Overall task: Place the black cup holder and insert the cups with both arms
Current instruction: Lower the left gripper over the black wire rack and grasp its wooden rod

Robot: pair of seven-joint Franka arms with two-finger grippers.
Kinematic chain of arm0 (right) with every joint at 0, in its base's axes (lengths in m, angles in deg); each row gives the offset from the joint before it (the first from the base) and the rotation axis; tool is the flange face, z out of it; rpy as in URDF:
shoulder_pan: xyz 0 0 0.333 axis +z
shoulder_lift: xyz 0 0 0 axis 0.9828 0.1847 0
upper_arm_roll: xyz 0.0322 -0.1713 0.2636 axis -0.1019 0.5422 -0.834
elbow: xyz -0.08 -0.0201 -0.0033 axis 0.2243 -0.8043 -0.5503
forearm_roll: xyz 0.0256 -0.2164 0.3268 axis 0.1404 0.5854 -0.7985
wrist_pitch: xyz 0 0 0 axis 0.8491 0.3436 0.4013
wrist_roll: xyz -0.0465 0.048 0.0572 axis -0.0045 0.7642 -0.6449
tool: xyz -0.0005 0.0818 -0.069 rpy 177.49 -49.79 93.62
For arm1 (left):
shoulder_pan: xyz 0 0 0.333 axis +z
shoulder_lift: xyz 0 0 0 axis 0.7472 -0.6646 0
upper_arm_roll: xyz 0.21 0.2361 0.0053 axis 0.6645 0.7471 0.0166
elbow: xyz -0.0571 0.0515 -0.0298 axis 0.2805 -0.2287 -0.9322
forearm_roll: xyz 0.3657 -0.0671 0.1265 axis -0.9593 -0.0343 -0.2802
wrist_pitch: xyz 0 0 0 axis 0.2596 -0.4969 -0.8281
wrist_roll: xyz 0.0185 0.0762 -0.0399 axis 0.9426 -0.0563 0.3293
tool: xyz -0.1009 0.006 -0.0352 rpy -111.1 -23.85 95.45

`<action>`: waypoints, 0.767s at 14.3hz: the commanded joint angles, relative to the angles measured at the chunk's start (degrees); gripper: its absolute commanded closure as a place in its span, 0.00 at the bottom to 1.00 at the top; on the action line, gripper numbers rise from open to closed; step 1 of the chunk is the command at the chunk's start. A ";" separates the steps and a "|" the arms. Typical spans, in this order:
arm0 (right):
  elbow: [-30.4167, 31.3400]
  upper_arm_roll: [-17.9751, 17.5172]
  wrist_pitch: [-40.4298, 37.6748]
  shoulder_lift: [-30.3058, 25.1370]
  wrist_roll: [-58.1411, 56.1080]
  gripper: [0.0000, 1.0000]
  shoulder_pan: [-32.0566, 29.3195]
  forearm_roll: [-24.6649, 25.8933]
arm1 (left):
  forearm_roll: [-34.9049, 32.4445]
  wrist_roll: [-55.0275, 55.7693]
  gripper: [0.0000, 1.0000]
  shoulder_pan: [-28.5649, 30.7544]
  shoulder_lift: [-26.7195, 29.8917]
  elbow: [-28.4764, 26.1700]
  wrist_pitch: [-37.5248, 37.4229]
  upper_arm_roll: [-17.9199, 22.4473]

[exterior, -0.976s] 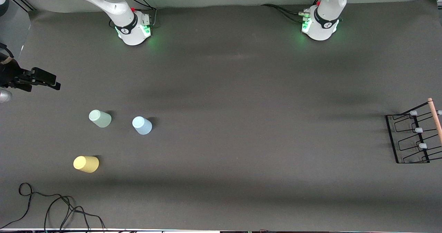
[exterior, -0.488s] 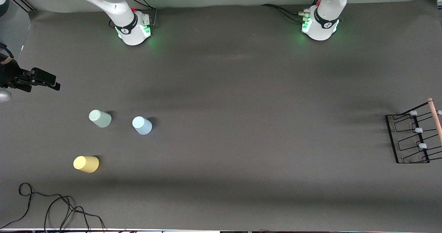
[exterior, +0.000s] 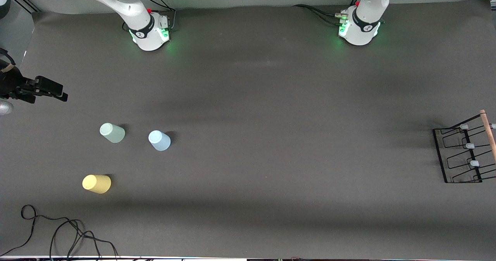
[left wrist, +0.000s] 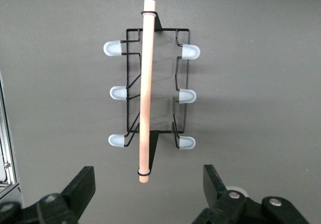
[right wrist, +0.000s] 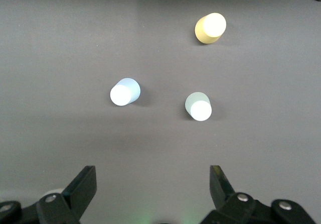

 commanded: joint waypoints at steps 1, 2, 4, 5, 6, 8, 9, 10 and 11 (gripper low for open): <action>-0.05 0.05 0.57 0.07 0.99 0.00 0.52 0.54 | -0.77 -2.02 0.04 1.19 -1.65 1.50 0.26 -0.40; -0.05 0.05 0.48 0.07 0.99 0.00 0.52 0.54 | -0.77 -2.11 0.05 1.71 -2.18 1.32 1.04 -0.40; -0.05 0.05 0.48 0.07 0.99 0.00 0.43 0.54 | -0.77 -2.63 0.06 2.24 -3.41 1.23 2.19 -0.40; -0.05 0.05 0.48 0.07 0.99 0.00 0.52 0.54 | -0.77 -2.72 0.06 2.25 -3.59 1.23 2.37 -0.40; -0.05 0.05 0.48 0.07 0.99 0.00 0.43 0.54 | -0.77 -2.72 0.07 2.25 -4.20 1.23 2.63 -0.40; -0.05 0.05 0.48 0.07 0.99 0.00 0.52 0.54 | -0.77 -2.72 0.09 2.25 -5.34 1.32 4.12 -0.49; -0.05 -0.03 0.48 0.07 0.99 0.00 0.52 0.54 | -0.77 -2.81 0.11 2.16 -6.13 1.32 5.08 -0.49; -0.05 -0.03 0.48 0.07 0.99 0.00 0.52 0.54 | -0.85 -2.90 0.12 1.98 -7.18 1.41 6.31 -0.49; -0.05 0.05 0.48 0.07 0.99 0.00 0.43 0.54 | -0.86 -3.51 0.15 1.98 -7.97 1.41 7.63 -0.49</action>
